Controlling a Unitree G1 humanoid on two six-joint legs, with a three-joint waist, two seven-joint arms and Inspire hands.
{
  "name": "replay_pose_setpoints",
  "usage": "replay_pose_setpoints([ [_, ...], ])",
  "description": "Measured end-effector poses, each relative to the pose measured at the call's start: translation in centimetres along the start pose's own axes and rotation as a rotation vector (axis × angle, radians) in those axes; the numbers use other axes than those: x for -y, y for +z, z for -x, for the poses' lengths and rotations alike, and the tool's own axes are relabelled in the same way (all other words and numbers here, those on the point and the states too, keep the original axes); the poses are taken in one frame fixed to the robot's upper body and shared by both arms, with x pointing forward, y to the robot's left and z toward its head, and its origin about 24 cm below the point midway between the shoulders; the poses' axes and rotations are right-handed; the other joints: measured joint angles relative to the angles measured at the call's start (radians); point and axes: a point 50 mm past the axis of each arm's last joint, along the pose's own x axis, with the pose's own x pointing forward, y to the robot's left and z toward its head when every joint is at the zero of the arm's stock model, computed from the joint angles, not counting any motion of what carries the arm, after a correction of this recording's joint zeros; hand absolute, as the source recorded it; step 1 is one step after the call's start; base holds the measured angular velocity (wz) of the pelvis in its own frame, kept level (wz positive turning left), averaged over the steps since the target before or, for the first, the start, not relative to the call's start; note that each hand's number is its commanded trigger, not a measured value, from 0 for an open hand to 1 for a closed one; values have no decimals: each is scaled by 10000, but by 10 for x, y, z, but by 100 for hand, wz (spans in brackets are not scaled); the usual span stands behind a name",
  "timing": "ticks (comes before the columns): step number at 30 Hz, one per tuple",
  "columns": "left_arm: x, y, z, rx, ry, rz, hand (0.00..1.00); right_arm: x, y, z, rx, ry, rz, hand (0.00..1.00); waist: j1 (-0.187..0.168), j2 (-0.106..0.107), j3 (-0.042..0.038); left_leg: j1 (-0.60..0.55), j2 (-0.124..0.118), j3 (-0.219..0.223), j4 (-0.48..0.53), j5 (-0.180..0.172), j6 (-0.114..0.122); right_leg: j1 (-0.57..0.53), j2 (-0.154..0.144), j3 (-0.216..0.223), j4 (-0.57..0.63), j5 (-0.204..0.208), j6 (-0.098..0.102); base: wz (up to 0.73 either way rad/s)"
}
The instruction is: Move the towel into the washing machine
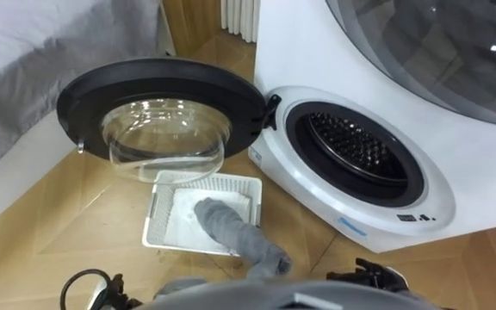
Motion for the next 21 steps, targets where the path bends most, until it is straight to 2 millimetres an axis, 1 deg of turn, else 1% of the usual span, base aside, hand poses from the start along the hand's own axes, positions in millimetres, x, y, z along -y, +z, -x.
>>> replay_pose_setpoints([
  [1, -1, 4, -1, 131, 29, -17, 0, 0, 2, 0, 34, 19, 100, 0, -5, 27, -29, -102, 0, -10, 21, 5, 4, -101, -3, -4, 22, 5, -7, 0],
  [2, -2, 10, -1, 291, 77, -4, 0, -1, 4, -1, 69, 24, 196, 0, 4, 65, -11, -172, 0, -7, 36, 8, 7, -159, -3, -3, 17, 8, -14, 0],
  [3, -2, 12, -2, 374, 148, 5, 0, -1, 5, -1, 87, 34, 244, 0, 12, 86, -30, -250, 2, -7, 62, 8, 7, -236, -3, 0, 23, 10, -16, 0],
  [5, -7, 27, -4, 863, 501, 5, 0, -3, 12, -2, 216, 118, 553, 0, 11, 145, -1, -543, 14, -3, 159, 18, 13, -513, 1, -1, 46, 27, -44, 0],
  [6, -8, 31, -4, 992, 572, -44, 0, -4, 14, -2, 240, 132, 650, 0, 11, 150, -1, -638, 14, -1, 172, 26, 18, -626, -1, 1, 66, 30, -48, 0],
  [8, -11, 48, -5, 1574, 772, -172, 0, -7, 22, -3, 408, 213, 1006, 0, -3, 152, 12, -1024, 17, 6, 228, 72, 30, -1072, -15, 20, 235, 32, -50, 0],
  [9, -12, 53, -5, 1732, 790, -175, 0, -8, 27, -4, 522, 232, 1140, 0, -7, 153, 16, -1138, 16, -2, 286, 75, 34, -1164, -18, 22, 253, 32, -50, 0],
  [10, -13, 63, -5, 2034, 809, -151, 0, -9, 33, -4, 671, 269, 1386, 0, -25, 160, 65, -1325, 21, -11, 368, 79, 40, -1365, -28, 21, 370, 31, -49, 5],
  [11, -14, 73, -5, 2370, 843, -252, 0, -11, 37, -5, 748, 304, 1625, 0, -141, 165, 113, -1575, 23, -65, 490, 88, 53, -1640, -39, 7, 530, 30, -47, 5],
  [12, -14, 78, -5, 2554, 867, -318, 0, -12, 42, -5, 878, 320, 1720, 0, -174, 181, 147, -1728, 40, -74, 556, 90, 55, -1816, -40, -1, 635, 30, -47, 4],
  [13, -15, 89, -5, 2847, 930, -480, 0, -13, 52, -6, 1108, 349, 1824, 0, -188, 209, 184, -2003, 63, -78, 669, 92, 58, -2129, -40, -6, 829, 29, -47, -5],
  [14, -15, 101, -4, 3225, 1015, -958, 0, -16, 58, -6, 1319, 387, 2058, 0, -193, 227, 214, -2245, 90, -85, 729, 100, 64, -2528, -46, -1, 1113, 28, -47, -8],
  [15, -15, 107, -3, 3437, 1047, -1172, 0, -17, 62, -6, 1439, 401, 2164, 0, -196, 239, 228, -2368, 103, -78, 760, 112, 66, -2722, -53, 3, 1273, 26, -49, -12],
  [17, -14, 127, 0, 4182, 1138, -1843, 0, -23, 76, -6, 1790, 409, 2633, 0, -234, 222, 356, -2761, 128, 23, 913, 129, 74, -3340, -103, 36, 1839, -8, -84, -13],
  [18, -15, 135, 2, 4414, 1191, -2008, 0, -25, 80, -6, 1883, 425, 2764, 0, -274, 207, 368, -2923, 127, 45, 1012, 128, 74, -3530, -128, 32, 1996, -36, -111, -9],
  [19, -15, 145, 3, 4743, 1252, -2271, 0, -29, 87, -6, 2084, 419, 2995, 0, -355, 190, 413, -3290, 121, 57, 1234, 128, 74, -3928, -175, 47, 2276, -67, -133, -6],
  [20, -16, 156, 6, 5124, 1343, -2648, 0, -32, 96, -5, 2371, 451, 3175, 0, -431, 168, 536, -3610, 123, 64, 1429, 128, 75, -4321, -211, 91, 2573, -67, -133, -9],
  [21, -17, 162, 7, 5304, 1383, -2853, 0, -33, 101, -5, 2516, 487, 3268, 0, -454, 152, 583, -3761, 121, 74, 1484, 127, 76, -4528, -219, 155, 2710, -71, -139, -12],
])
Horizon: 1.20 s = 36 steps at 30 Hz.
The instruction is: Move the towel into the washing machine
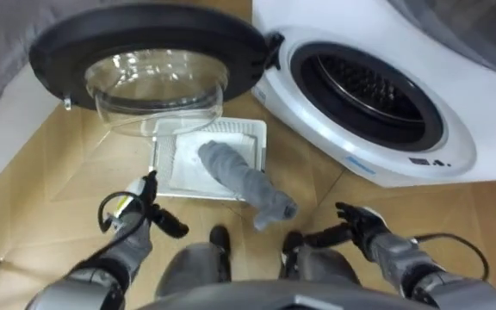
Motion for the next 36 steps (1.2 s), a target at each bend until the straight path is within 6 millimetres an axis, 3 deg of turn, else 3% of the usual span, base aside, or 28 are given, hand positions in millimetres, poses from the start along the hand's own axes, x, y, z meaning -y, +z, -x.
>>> replay_pose_setpoints([
  [2, -8, 19, -6, 698, 131, -671, 0, -3, 15, -2, 374, 62, 559, 0, -36, -72, 49, -857, 0, 39, 509, -1, 2, -861, 1, 335, 446, -47, -43, -11],
  [6, -26, 47, -14, 1436, 731, -1032, 0, -4, 36, -5, 930, 2, 961, 0, -183, -115, 103, -2345, 43, -20, 1461, -9, 6, -2177, -10, 415, 1048, -182, -145, -1],
  [8, -34, 61, -17, 1846, 1148, -1563, 0, -5, 51, -5, 1429, -40, 1058, 0, -237, -86, 267, -3187, 116, -21, 2082, -29, 23, -2944, 5, 446, 1580, -306, -277, 2],
  [10, -39, 72, -18, 2195, 1414, -1821, 0, -9, 61, -5, 1790, 32, 1316, 0, -279, -80, 301, -3847, 191, -23, 2533, -87, 19, -3641, 31, 492, 2070, -398, -384, 0],
  [19, -49, 109, -19, 3573, 1962, -3349, 0, -14, 105, -1, 3354, 285, 1836, 0, -604, -82, 308, -6493, 488, -30, 4532, -239, -78, -6406, 82, 740, 4176, -607, -536, -5],
  [26, -70, 129, -19, 4419, 2734, -4583, 0, -21, 137, 6, 4707, 600, 1903, 0, -1154, -91, 299, -8029, 692, -98, 5750, -413, -159, -7964, 205, 799, 5304, -666, -703, -7],
  [36, -80, 142, -17, 4935, 3387, -4953, 0, -25, 155, 11, 5452, 800, 1872, 0, -1484, -89, 302, -8984, 750, -529, 6757, -810, -375, -8831, 379, 727, 6139, -889, -996, -5],
])
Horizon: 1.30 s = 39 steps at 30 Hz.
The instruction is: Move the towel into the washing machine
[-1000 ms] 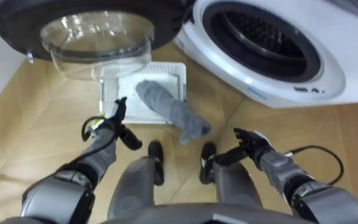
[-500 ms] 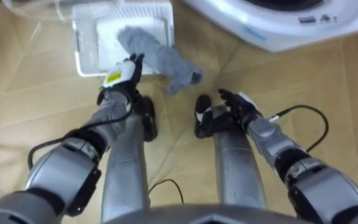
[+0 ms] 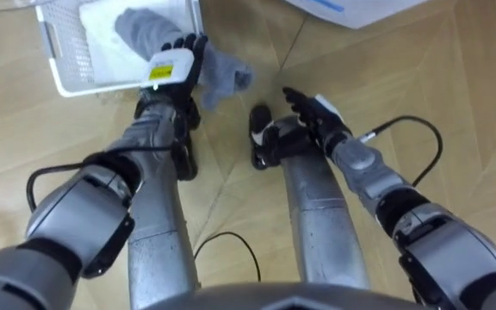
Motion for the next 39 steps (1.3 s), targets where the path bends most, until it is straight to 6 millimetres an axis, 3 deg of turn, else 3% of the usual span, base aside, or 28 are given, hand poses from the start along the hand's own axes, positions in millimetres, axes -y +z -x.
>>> replay_pose_setpoints([
  [7, -4, 8, -2, 491, 638, -487, 0, 2, 8, -2, 403, -117, -517, 0, -263, -12, 4, -448, 3, -47, 891, -538, -69, -503, -24, 24, 994, -559, -111, 1],
  [15, -12, 13, -6, 952, 832, -888, 0, -3, 20, -7, 606, 126, -278, 0, -292, -77, 55, -726, 146, -99, 997, -779, -151, -739, 24, -68, 969, -647, -220, -6],
  [16, -13, 14, -7, 1010, 760, -894, 21, -3, 22, -8, 651, 147, -240, 0, -276, -97, 67, -787, 176, -104, 1010, -815, -154, -786, 61, -66, 937, -647, -220, -11],
  [17, -14, 15, -8, 1063, 631, -960, 93, -2, 25, -9, 722, 169, -168, 0, -228, -102, 71, -863, 209, -96, 1038, -845, -136, -859, 90, -63, 924, -649, -215, -14],
  [18, -14, 15, -9, 1080, 555, -975, 100, -2, 24, -9, 697, 194, -162, 0, -221, -99, 74, -905, 244, -93, 1079, -862, -117, -890, 116, -66, 926, -652, -210, -17],
  [24, -14, 16, -11, 1075, -191, -1060, 100, 0, 32, -11, 810, 199, -121, 0, -170, -123, 103, -1127, 270, -73, 1164, -968, -48, -1094, 128, -40, 961, -756, -161, -3],
  [31, -28, 16, -18, 1068, -342, -1279, 100, 1, 43, -16, 863, 346, -52, 0, -158, -192, 143, -1148, 250, 29, 992, -1000, -32, -1194, 118, 50, 833, -778, -137, 0],
  [39, -20, 15, -17, 1026, -1206, -1679, 100, 3, 43, -16, 811, 271, -87, 0, -156, -193, 141, -1074, 219, 83, 684, -996, -35, -1141, 109, 74, 561, -783, -126, 0],
])
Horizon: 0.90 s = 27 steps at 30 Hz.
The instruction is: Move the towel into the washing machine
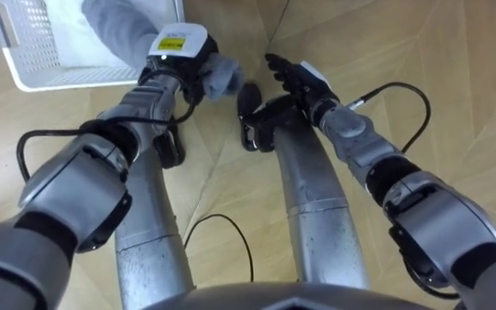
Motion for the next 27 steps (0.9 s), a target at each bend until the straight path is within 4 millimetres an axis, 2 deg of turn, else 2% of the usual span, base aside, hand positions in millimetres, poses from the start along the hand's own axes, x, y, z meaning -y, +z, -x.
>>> replay_pose_setpoints([
  [9, 18, 5, 5, 69, -602, 65, 100, -1, -18, 4, -662, -288, -96, 0, 264, 0, 0, 753, -100, -13, -75, -2, 10, 770, -57, 37, -127, -50, 89, 1],
  [13, 26, -1, 10, -224, -335, 669, 100, -2, -29, 8, -972, -352, -384, 0, 470, 0, 0, 1349, -117, -12, -163, -30, 54, 1374, -86, 24, -192, -54, 109, 1],
  [15, 27, -3, 12, -409, 31, 1185, 100, -3, -35, 11, -1111, -455, -495, 0, 598, 2, -1, 1584, -110, -17, -178, -39, 49, 1605, -72, 25, -202, -56, 113, 0],
  [19, 18, -11, 13, -1004, 1421, 2090, 100, -2, -45, 15, -1343, -737, -673, 0, 813, 37, -4, 1956, -115, -77, -207, -30, 34, 2003, -107, -71, -227, -61, 97, 3],
  [27, -2, -17, 18, -1579, 4714, 3902, 100, -10, -63, 28, -1511, -916, -368, 0, 1172, 271, -37, 3020, -162, -132, -471, -34, 66, 3201, -180, -226, -571, -75, 148, 3],
])
